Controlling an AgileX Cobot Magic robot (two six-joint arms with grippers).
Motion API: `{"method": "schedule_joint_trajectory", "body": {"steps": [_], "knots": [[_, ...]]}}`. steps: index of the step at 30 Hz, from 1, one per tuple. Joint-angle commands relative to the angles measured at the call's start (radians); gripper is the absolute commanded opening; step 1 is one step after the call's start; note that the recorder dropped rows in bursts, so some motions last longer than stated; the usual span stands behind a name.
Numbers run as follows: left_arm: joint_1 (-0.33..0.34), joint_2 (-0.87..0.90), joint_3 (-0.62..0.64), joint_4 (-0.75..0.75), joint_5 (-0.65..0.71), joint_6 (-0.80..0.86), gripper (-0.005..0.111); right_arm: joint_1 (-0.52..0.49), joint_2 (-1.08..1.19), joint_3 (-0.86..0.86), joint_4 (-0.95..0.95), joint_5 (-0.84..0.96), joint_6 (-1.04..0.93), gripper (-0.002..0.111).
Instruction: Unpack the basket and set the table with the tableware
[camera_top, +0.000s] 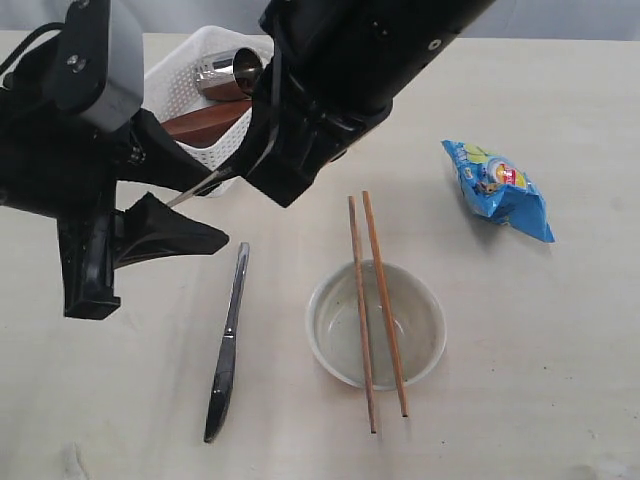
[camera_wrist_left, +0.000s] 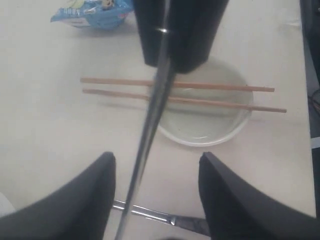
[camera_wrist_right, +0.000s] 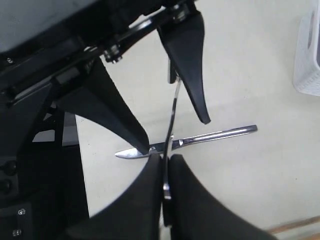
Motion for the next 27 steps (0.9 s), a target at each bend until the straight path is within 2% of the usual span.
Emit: {"method": "schedule_joint_trajectory", "body": {"steps": [1, 3, 8, 15, 18, 21, 23, 27], "knots": [[-0.008, 0.001, 0.003, -0.024, -0.004, -0.015, 0.046, -0.006, -0.004, 0.000, 0.010, -0.005, -0.008, -0.001], [-0.008, 0.001, 0.003, -0.024, 0.006, -0.024, 0.037, -0.006, -0.004, 0.000, 0.010, -0.005, -0.008, -0.001], [-0.008, 0.001, 0.003, -0.024, 0.010, -0.024, 0.001, -0.006, -0.004, 0.000, 0.010, -0.005, -0.006, -0.001], [-0.008, 0.001, 0.003, -0.024, 0.010, -0.020, 0.000, -0.006, -0.004, 0.000, 0.010, -0.014, -0.004, 0.000], [-0.008, 0.001, 0.003, -0.024, 0.010, -0.024, 0.000, -0.006, -0.004, 0.000, 0.010, -0.018, 0.004, 0.015], [-0.008, 0.001, 0.003, -0.024, 0.013, -0.037, 0.000, -0.006, -0.007, 0.000, 0.001, -0.020, 0.050, 0.046], [-0.008, 0.001, -0.001, -0.021, 0.025, -0.044, 0.000, -0.006, -0.024, 0.000, -0.032, -0.023, 0.103, 0.060], [-0.008, 0.001, -0.009, -0.014, 0.030, -0.059, 0.000, -0.006, -0.075, 0.000, -0.098, -0.038, 0.171, 0.055]]}}
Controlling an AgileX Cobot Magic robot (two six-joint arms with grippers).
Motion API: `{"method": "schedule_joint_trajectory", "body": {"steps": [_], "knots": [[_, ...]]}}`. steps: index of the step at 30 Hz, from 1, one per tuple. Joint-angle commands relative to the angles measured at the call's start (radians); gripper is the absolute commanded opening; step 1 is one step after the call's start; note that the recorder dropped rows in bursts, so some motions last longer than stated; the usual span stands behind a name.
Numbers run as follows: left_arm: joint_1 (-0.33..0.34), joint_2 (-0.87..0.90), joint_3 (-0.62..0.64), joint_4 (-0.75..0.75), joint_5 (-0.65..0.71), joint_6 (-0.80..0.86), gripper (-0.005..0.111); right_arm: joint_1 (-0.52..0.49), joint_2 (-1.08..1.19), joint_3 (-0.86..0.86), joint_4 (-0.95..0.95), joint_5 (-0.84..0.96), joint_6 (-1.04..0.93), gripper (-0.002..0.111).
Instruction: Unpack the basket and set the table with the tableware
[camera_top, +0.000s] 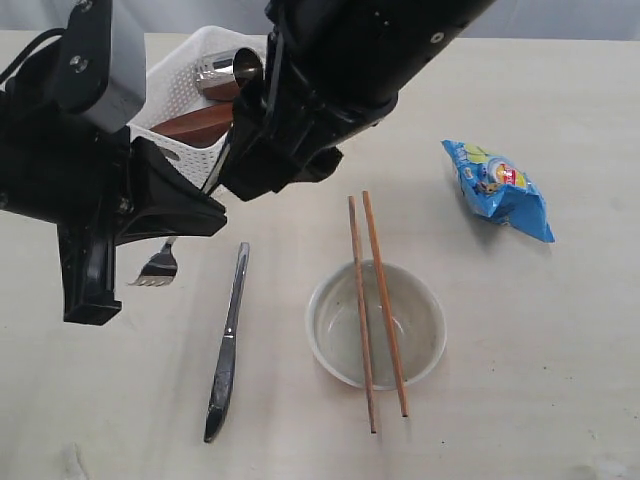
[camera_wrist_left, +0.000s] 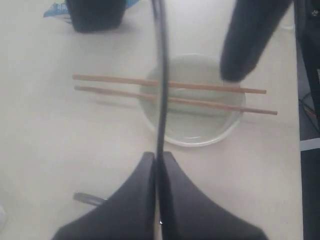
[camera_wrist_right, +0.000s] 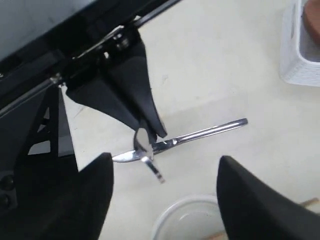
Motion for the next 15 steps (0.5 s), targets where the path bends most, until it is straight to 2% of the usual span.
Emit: {"method": "schedule_joint_trajectory", "body": {"steps": [1, 4, 8, 10, 11, 12, 15], "knots": [[-0.004, -0.001, -0.013, -0.016, 0.014, -0.031, 0.000, -0.006, -0.069, 0.000, -0.069, -0.020, 0.068, 0.053], [-0.002, -0.001, -0.025, -0.006, 0.005, -0.076, 0.000, -0.006, -0.119, 0.000, -0.119, 0.000, 0.143, 0.047], [-0.002, -0.001, -0.031, 0.013, -0.019, -0.137, 0.000, -0.006, -0.195, 0.000, -0.221, 0.071, 0.353, 0.047], [-0.002, -0.001, -0.031, 0.011, -0.024, -0.192, 0.000, -0.006, -0.290, 0.027, -0.280, 0.124, 0.436, 0.027], [-0.002, -0.001, -0.029, 0.004, -0.043, -0.233, 0.000, -0.006, -0.372, 0.070, -0.313, 0.120, 0.481, 0.006], [-0.002, -0.001, -0.027, 0.001, -0.057, -0.252, 0.000, -0.006, -0.422, 0.099, -0.334, 0.106, 0.518, 0.000], [-0.002, -0.001, -0.019, -0.049, -0.178, -0.348, 0.000, -0.006, -0.667, 0.252, -0.401, 0.007, 0.645, 0.000]]}}
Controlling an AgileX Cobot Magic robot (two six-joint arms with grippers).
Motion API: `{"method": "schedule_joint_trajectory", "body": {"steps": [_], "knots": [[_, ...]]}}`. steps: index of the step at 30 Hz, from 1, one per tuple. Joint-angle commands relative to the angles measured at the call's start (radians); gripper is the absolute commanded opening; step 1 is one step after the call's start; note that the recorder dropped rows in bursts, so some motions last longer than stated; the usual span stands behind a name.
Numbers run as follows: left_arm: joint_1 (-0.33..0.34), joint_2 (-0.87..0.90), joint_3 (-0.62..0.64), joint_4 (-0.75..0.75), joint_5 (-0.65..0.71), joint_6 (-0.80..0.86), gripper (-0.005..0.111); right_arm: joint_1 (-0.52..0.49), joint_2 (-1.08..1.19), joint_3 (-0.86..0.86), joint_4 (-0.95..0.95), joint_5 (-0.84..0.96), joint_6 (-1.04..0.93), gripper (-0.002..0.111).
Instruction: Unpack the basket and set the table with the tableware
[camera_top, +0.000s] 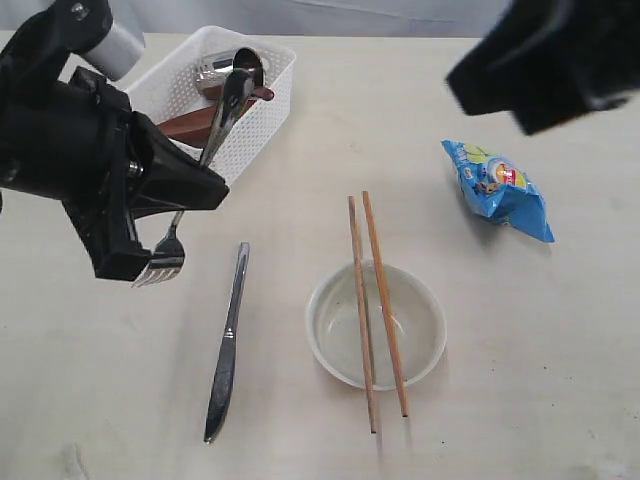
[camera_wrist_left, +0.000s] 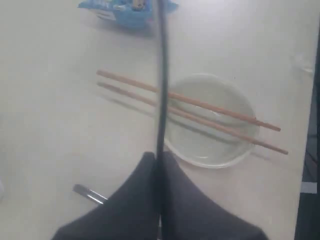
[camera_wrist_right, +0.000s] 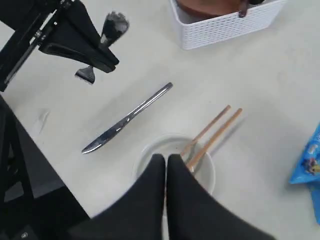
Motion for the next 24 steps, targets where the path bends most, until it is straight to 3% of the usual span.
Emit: {"method": "schedule_joint_trajectory", "body": {"steps": [1, 5, 11, 14, 24], "knots": [[-0.002, -0.001, 0.004, -0.055, -0.143, -0.137, 0.000, -0.006, -0.264, 0.154, -0.076, -0.096, 0.135, 0.000], [-0.002, 0.000, 0.004, 0.027, -0.278, -0.394, 0.000, -0.006, -0.512, 0.273, -0.112, -0.254, 0.297, 0.000], [-0.002, 0.004, -0.011, 0.457, -0.346, -0.774, 0.000, -0.006, -0.541, 0.415, -0.126, -0.262, 0.375, 0.000], [-0.002, 0.004, -0.030, 0.586, -0.328, -0.885, 0.000, -0.006, -0.538, 0.431, -0.124, -0.282, 0.377, 0.000], [-0.052, 0.004, -0.042, 0.597, -0.317, -0.992, 0.000, -0.006, -0.515, 0.431, -0.032, -0.344, 0.471, 0.000]]}}
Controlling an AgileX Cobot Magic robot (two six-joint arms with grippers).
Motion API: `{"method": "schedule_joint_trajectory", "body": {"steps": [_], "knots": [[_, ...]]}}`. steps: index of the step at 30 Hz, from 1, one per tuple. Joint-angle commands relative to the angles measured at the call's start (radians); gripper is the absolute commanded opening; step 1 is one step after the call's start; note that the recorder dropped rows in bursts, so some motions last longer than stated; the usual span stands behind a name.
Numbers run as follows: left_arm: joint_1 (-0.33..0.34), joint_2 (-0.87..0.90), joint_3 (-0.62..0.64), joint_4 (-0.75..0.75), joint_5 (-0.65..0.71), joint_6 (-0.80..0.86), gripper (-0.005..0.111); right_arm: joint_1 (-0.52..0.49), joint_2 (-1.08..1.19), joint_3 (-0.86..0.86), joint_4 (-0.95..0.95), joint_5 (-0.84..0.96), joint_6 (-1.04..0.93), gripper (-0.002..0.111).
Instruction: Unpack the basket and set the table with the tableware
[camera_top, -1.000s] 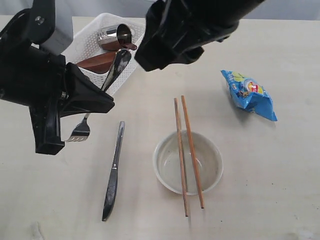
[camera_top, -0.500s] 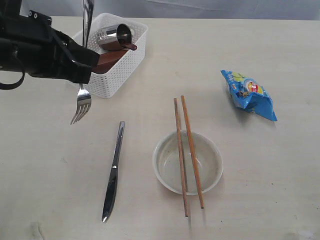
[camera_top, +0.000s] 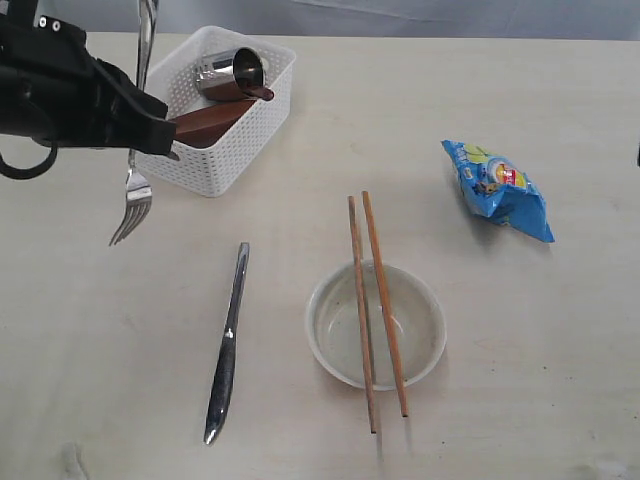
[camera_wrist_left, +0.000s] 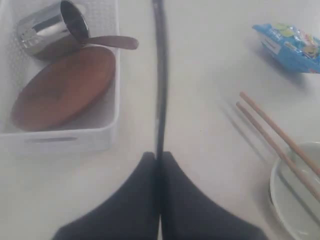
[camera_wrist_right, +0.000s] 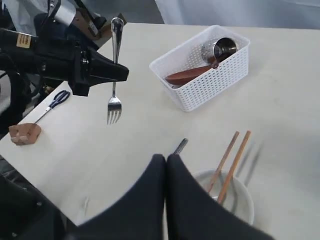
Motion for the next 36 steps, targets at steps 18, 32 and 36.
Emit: {"method": "schedule_joint_trajectory", "body": {"steps": [18, 32, 36], "knots": [[-0.019, 0.000, -0.007, 0.009, -0.083, -0.111, 0.000, -0.006, -0.165, 0.002, 0.045, -0.048, 0.161, 0.000], [-0.019, 0.000, -0.007, 0.012, -0.092, -0.138, 0.000, -0.006, -0.445, 0.002, 0.045, -0.048, 0.161, 0.000], [-0.019, -0.002, -0.007, 0.008, -0.106, -0.138, 0.000, -0.003, -0.495, -0.011, 0.032, -0.028, 0.136, 0.000]]}}
